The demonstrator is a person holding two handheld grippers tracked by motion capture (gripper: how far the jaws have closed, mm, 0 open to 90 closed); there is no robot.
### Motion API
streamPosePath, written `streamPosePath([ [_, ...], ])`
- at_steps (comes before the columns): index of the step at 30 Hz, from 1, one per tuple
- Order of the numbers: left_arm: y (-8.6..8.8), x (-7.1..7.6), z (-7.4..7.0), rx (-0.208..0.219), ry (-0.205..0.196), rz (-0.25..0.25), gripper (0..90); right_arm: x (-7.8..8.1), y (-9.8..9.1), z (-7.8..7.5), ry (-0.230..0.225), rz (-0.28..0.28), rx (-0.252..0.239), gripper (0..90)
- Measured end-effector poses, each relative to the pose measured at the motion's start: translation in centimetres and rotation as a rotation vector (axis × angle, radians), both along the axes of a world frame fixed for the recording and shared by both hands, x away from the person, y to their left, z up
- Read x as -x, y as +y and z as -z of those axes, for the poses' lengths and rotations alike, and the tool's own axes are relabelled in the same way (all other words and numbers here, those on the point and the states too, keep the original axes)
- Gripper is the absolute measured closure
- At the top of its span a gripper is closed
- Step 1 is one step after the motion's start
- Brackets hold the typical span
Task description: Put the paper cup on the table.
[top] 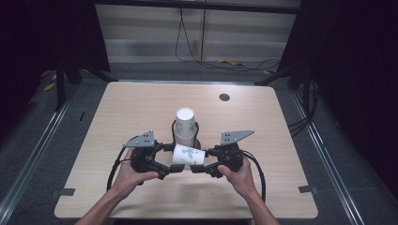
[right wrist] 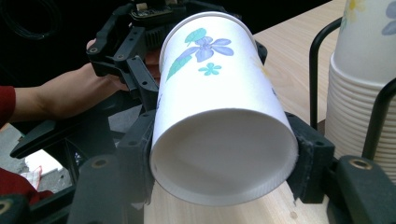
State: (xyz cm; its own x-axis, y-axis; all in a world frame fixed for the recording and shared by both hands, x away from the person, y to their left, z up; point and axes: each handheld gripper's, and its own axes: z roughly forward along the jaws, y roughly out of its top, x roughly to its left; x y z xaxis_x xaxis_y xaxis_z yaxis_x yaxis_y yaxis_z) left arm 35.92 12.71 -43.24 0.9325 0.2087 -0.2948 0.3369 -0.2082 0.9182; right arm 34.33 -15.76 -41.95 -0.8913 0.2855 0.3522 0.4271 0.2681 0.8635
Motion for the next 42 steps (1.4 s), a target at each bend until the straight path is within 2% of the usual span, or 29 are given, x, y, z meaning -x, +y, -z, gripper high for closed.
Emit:
streamPosePath([
  [2,0.0,-0.1,0.0,0.004,0.009,0.004,15.5,0.0,0.0,-0.1,-0.005,0.001,-0.003,36.9],
  [5,0.0,-0.1,0.0,0.013,0.002,0.006,16.0,0.0,0.2,0.0,-0.004,-0.003,-0.007,36.9],
  [8,-0.2,-0.1,0.0,0.018,0.005,0.037,18.5,0.0,0.4,0.0,-0.008,-0.009,-0.005,36.9],
  [12,-0.1,0.0,-0.1,0.016,-0.005,0.046,20.0,0.0,0.5,-0.1,-0.010,-0.015,-0.006,36.9],
  [15,-0.1,-0.1,0.0,0.029,0.005,0.050,20.0,0.0,0.6,0.0,-0.009,-0.022,-0.009,36.8],
  [18,-0.1,-0.1,-0.1,0.024,0.005,0.062,20.1,0.0,0.6,0.0,-0.008,-0.028,-0.008,36.8],
  [25,0.0,0.1,-0.4,0.033,-0.012,0.075,22.2,0.1,0.7,0.0,-0.010,-0.055,-0.004,37.0],
  [27,0.1,0.1,-0.5,0.024,-0.020,0.075,22.9,0.1,0.7,0.1,-0.006,-0.060,-0.006,37.0],
  [32,0.1,0.1,-0.6,0.028,-0.026,0.079,23.8,0.0,0.8,0.2,-0.002,-0.070,0.006,36.5],
  [36,0.2,0.0,-0.5,0.060,-0.011,0.071,25.7,-0.1,0.9,0.5,0.004,-0.071,0.030,33.7],
  [40,0.2,0.0,-0.6,0.047,-0.020,0.073,26.8,-0.1,1.2,0.9,0.008,-0.069,0.047,32.4],
  [42,0.2,0.0,-0.6,0.057,-0.017,0.075,27.2,-0.1,1.3,1.0,0.005,-0.065,0.064,31.6],
])
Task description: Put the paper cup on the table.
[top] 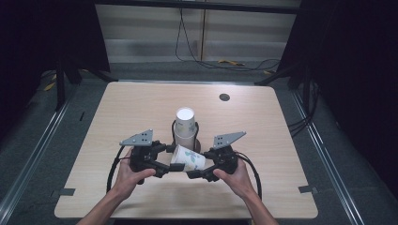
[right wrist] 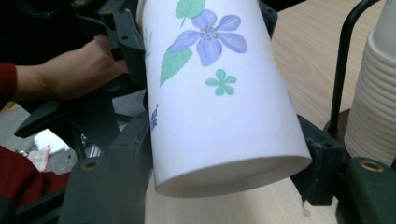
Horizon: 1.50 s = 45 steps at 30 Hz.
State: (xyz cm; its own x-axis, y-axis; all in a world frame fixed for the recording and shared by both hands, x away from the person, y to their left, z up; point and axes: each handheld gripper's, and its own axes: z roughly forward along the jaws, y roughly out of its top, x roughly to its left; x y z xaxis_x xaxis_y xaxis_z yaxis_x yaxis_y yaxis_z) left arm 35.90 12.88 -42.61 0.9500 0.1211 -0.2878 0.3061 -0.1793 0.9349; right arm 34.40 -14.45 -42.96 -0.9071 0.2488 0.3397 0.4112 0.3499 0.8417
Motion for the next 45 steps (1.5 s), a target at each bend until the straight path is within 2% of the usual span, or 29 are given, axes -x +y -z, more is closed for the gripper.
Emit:
streamPosePath([
  [6,0.0,0.1,-0.1,0.003,-0.008,0.000,28.4,0.1,0.1,0.0,-0.004,0.015,0.008,28.5],
  [8,0.1,0.1,-0.1,0.015,0.008,0.000,28.4,0.1,0.2,0.0,-0.003,0.019,0.015,25.8],
  [10,0.1,0.1,-0.2,0.003,-0.002,0.000,28.4,0.1,0.2,0.0,-0.005,0.029,0.022,23.0],
  [12,0.2,0.1,-0.2,0.011,0.004,-0.005,28.3,0.1,0.2,0.0,-0.006,0.040,0.025,21.1],
  [19,0.7,-0.1,-0.3,-0.018,-0.001,-0.032,28.3,0.1,-0.3,-0.3,-0.016,0.079,0.019,15.7],
  [22,0.9,-0.1,-0.5,-0.034,-0.020,-0.037,28.1,0.0,-0.7,-0.4,-0.021,0.089,0.015,15.5],
  [26,1.2,-0.2,-0.8,-0.051,-0.021,-0.059,28.0,0.0,-1.1,-0.4,-0.023,0.104,0.012,14.9],
  [28,1.3,-0.3,-0.9,-0.051,-0.021,-0.046,28.0,0.0,-1.2,-0.5,-0.026,0.108,0.009,14.9],
  [32,1.3,-0.3,-0.8,-0.111,-0.030,-0.062,27.6,0.1,-1.3,-0.6,-0.033,0.118,0.009,14.9],
  [33,1.3,-0.2,-0.8,-0.117,-0.019,-0.063,27.6,0.2,-1.4,-0.7,-0.034,0.120,0.006,14.9],
  [39,1.6,-0.4,-0.4,-0.162,-0.008,-0.070,27.5,0.2,-1.9,-0.7,-0.042,0.144,0.018,14.2],
  [42,1.9,-0.4,-0.3,-0.195,-0.017,-0.083,27.5,0.1,-2.2,-0.4,-0.039,0.154,0.017,13.9],
  [44,2.2,-0.5,-0.4,-0.200,-0.001,-0.089,27.6,0.0,-2.3,-0.3,-0.037,0.168,0.020,13.6],
  [45,2.4,-0.6,-0.5,-0.209,-0.008,-0.092,27.6,0.0,-2.3,-0.3,-0.035,0.170,0.020,13.6],
])
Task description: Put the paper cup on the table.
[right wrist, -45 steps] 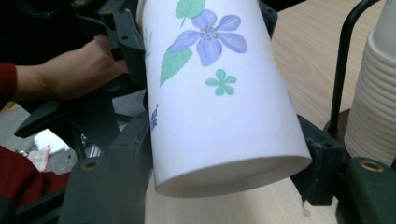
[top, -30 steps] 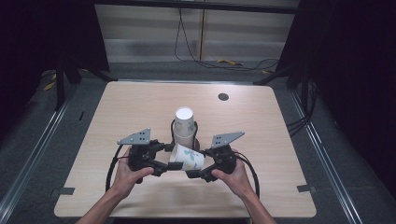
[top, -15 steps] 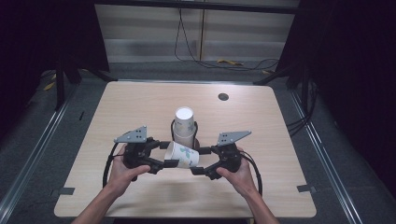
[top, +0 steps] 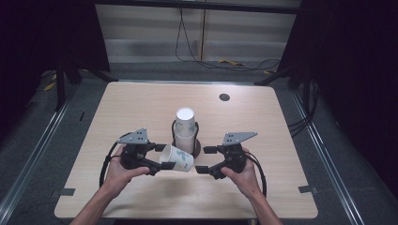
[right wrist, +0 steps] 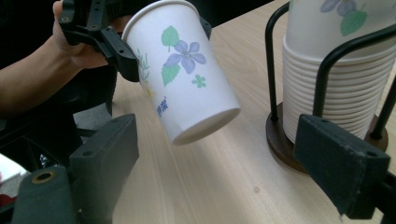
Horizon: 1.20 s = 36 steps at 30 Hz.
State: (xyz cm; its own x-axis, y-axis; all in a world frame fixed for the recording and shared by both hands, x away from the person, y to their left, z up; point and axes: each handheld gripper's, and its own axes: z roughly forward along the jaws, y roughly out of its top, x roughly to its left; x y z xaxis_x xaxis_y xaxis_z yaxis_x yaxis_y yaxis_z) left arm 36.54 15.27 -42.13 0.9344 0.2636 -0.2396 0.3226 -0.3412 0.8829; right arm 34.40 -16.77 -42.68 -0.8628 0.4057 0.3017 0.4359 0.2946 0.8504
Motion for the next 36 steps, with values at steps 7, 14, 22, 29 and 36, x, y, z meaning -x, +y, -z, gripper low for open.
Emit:
streamPosePath([
  [7,0.8,-0.4,-0.2,-0.027,0.005,-0.042,27.7,-0.1,-0.3,0.0,-0.012,0.028,0.005,13.5],
  [14,1.4,-0.4,-0.2,-0.074,0.000,-0.084,27.8,-0.2,-0.5,0.0,-0.012,0.051,0.005,13.5],
  [22,2.3,-0.7,-0.1,-0.123,0.020,-0.131,27.6,-0.2,-0.3,0.1,-0.014,0.061,0.016,13.7],
  [29,2.7,-1.0,0.1,-0.148,0.028,-0.144,27.6,-0.1,-0.3,0.2,-0.011,0.072,0.020,13.8],
  [36,3.1,-1.4,0.4,-0.197,0.041,-0.173,27.5,-0.2,-0.8,0.2,-0.012,0.090,0.014,13.9],
])
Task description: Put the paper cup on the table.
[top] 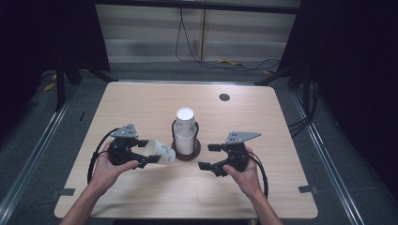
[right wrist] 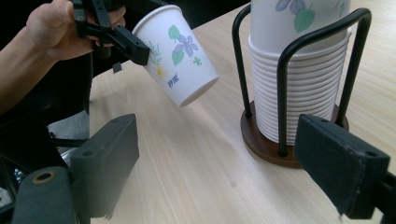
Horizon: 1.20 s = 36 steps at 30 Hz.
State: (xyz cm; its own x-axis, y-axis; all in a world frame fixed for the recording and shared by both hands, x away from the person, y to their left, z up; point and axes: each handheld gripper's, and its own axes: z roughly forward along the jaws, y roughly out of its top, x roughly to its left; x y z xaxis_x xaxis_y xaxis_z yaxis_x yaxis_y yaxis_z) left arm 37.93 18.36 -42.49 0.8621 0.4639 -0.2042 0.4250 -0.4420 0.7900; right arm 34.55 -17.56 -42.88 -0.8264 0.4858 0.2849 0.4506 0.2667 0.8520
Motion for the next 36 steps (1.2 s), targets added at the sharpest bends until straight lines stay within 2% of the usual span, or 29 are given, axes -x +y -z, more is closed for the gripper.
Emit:
streamPosePath([
  [3,0.4,-0.2,-0.2,-0.008,0.004,-0.012,27.6,0.0,-0.1,-0.2,-0.008,0.001,-0.001,13.9],
  [9,0.5,-0.6,-0.6,-0.063,-0.020,-0.049,27.8,-0.1,-0.4,-0.3,-0.013,0.013,-0.004,13.9],
  [11,0.5,-0.7,-0.5,-0.070,-0.009,-0.055,27.8,-0.1,-0.5,-0.3,-0.014,0.017,-0.002,14.0],
  [13,0.5,-0.9,-0.6,-0.119,-0.039,-0.068,27.9,-0.1,-0.5,-0.2,-0.010,0.018,-0.002,14.0],
  [15,0.7,-1.1,-0.8,-0.123,-0.042,-0.085,27.9,-0.1,-0.4,-0.1,-0.007,0.017,0.006,14.1],
  [18,1.0,-1.4,-1.0,-0.162,-0.053,-0.090,27.9,-0.2,-0.3,0.1,-0.003,0.016,0.010,14.1],
  [21,1.2,-2.1,-0.6,-0.209,-0.040,-0.122,27.7,-0.2,-0.2,0.2,0.001,0.019,0.015,14.2],
  [26,2.1,-3.4,-0.1,-0.214,0.005,-0.155,27.4,-0.1,-0.2,0.4,0.004,0.021,0.022,14.7],
  [28,2.2,-3.8,-0.3,-0.237,0.004,-0.154,27.3,-0.2,-0.2,0.5,0.007,0.023,0.023,14.8],
  [29,2.1,-4.0,-0.3,-0.230,0.009,-0.158,27.2,-0.2,-0.2,0.5,0.006,0.024,0.025,14.8],
  [30,2.1,-4.2,-0.5,-0.242,0.009,-0.154,27.2,-0.2,-0.1,0.5,0.006,0.023,0.025,14.8],
  [32,1.8,-4.5,-0.8,-0.265,0.001,-0.146,27.2,-0.2,-0.1,0.5,0.003,0.022,0.026,14.8],
  [34,1.6,-4.9,-1.2,-0.268,-0.001,-0.150,27.0,-0.2,-0.2,0.4,0.007,0.021,0.024,14.9],
  [35,1.5,-5.1,-1.4,-0.284,-0.015,-0.151,27.0,-0.2,-0.2,0.4,0.006,0.022,0.025,14.9],
  [36,1.5,-5.3,-1.5,-0.272,-0.016,-0.167,27.1,-0.2,-0.2,0.4,0.007,0.024,0.023,14.8],
])
